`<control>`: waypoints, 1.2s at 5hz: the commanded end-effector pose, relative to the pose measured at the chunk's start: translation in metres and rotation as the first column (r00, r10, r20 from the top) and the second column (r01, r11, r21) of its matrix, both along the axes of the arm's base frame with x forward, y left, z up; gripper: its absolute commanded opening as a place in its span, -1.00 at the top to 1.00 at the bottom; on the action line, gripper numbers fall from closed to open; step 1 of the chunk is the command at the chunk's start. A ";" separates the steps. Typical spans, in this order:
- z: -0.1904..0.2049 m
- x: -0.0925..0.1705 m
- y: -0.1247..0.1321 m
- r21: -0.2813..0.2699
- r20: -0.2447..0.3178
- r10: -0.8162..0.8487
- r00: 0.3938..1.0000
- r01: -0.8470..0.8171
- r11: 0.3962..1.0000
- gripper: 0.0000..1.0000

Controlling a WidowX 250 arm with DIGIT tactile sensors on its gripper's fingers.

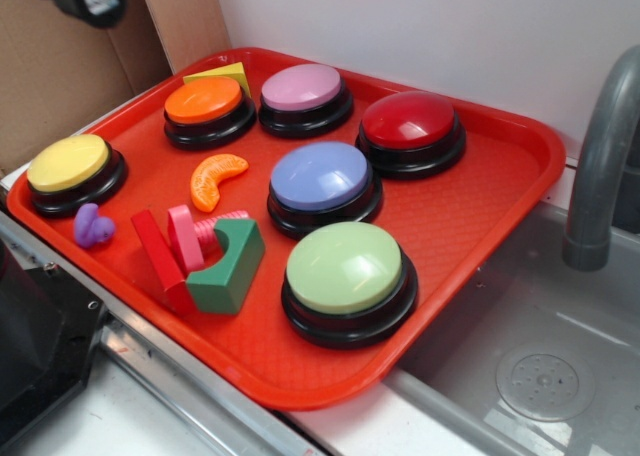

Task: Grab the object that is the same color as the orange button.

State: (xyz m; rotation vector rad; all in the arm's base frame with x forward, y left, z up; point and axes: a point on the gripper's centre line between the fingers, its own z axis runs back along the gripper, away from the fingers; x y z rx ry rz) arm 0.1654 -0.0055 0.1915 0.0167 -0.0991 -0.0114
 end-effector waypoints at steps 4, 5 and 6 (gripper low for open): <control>-0.132 0.055 0.053 -0.021 0.006 0.257 0.966 -0.256 0.966 -1.00; -0.150 0.055 0.051 -0.045 0.002 0.285 0.959 -0.285 0.958 -1.00; -0.163 0.055 0.050 -0.016 -0.013 0.295 0.955 -0.296 0.955 -1.00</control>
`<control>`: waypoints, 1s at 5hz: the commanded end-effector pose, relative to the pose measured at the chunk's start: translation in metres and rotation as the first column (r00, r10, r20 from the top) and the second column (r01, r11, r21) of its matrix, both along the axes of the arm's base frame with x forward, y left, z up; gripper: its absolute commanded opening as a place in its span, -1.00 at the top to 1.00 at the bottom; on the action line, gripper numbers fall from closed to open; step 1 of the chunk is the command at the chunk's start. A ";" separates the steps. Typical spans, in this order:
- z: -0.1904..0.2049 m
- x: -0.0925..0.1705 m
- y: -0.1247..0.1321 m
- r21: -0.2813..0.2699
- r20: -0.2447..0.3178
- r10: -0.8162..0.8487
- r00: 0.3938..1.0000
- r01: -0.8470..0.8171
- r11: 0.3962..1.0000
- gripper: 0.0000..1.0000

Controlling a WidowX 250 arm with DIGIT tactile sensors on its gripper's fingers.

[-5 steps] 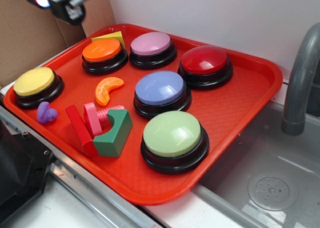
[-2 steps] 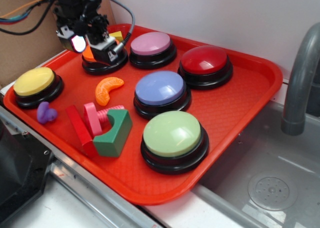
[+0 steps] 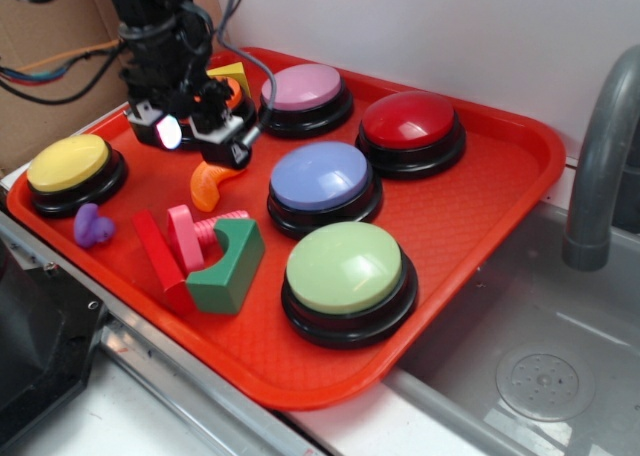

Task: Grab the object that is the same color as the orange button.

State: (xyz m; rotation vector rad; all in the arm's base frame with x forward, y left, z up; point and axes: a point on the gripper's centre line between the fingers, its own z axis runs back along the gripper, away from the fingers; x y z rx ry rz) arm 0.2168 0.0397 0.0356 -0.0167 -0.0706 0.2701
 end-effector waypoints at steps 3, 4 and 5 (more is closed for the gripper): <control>-0.027 0.002 0.010 -0.036 0.005 0.099 0.995 -0.099 0.994 1.00; -0.025 0.001 0.010 -0.031 0.007 0.099 0.995 -0.099 0.995 1.00; -0.018 0.004 0.007 0.044 -0.039 0.089 0.995 -0.087 0.995 1.00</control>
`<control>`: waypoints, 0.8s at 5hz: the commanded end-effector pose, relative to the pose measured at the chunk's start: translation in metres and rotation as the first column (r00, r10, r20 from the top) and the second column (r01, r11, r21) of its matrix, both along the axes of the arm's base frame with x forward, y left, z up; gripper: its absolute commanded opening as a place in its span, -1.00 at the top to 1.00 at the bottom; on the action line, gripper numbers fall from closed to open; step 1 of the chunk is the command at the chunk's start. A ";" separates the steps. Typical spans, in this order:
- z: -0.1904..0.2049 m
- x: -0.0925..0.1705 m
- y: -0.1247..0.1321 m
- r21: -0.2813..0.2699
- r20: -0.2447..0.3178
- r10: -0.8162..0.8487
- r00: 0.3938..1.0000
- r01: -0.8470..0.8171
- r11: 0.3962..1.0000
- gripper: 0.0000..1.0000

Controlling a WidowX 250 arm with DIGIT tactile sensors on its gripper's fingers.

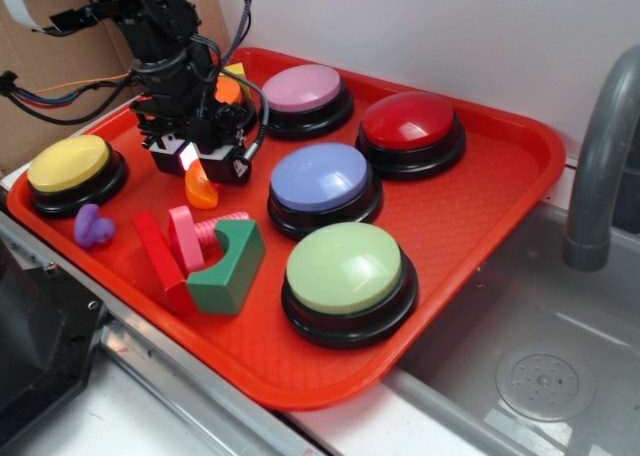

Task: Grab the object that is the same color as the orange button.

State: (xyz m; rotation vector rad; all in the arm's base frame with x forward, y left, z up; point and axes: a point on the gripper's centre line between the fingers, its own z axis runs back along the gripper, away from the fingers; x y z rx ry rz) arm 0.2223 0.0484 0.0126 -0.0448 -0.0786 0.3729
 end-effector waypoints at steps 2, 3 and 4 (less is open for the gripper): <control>0.056 0.018 -0.008 0.077 -0.059 -0.010 0.998 0.015 0.997 1.00; 0.084 0.022 -0.010 0.079 -0.034 -0.029 0.999 0.032 0.996 1.00; 0.121 0.024 -0.014 0.033 -0.036 -0.102 0.994 0.103 0.994 1.00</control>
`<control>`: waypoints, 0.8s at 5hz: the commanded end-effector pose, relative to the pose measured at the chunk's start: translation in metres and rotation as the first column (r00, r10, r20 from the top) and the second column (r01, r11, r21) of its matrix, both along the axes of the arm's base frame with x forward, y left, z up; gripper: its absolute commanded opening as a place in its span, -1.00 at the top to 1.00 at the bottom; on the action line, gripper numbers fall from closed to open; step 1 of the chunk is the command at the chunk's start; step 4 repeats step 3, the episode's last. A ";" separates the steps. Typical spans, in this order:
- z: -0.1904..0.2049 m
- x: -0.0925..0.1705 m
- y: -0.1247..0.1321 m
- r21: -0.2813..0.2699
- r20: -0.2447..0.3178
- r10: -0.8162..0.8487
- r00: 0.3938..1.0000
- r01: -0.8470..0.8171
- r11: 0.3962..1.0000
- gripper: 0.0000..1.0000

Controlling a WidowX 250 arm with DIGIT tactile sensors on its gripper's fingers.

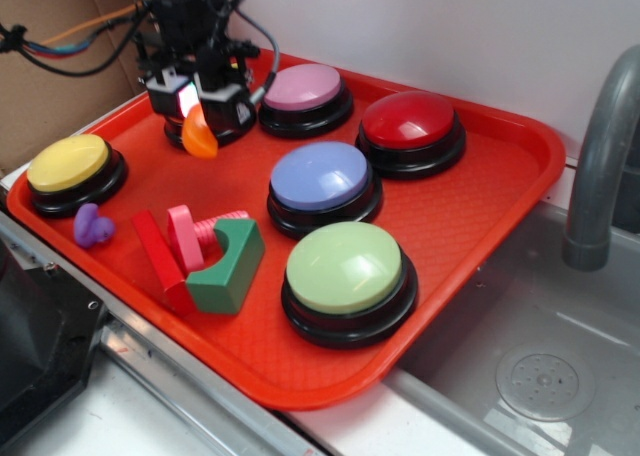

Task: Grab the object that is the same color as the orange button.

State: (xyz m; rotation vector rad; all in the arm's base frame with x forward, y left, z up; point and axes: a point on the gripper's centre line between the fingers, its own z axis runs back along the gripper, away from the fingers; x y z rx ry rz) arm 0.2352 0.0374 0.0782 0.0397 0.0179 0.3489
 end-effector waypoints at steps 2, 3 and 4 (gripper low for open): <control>0.099 0.006 -0.016 -0.036 0.165 -0.177 0.970 0.186 0.982 1.00; 0.095 0.006 -0.013 -0.037 0.114 -0.183 0.977 0.188 0.981 1.00; 0.095 0.006 -0.013 -0.037 0.114 -0.183 0.977 0.188 0.981 1.00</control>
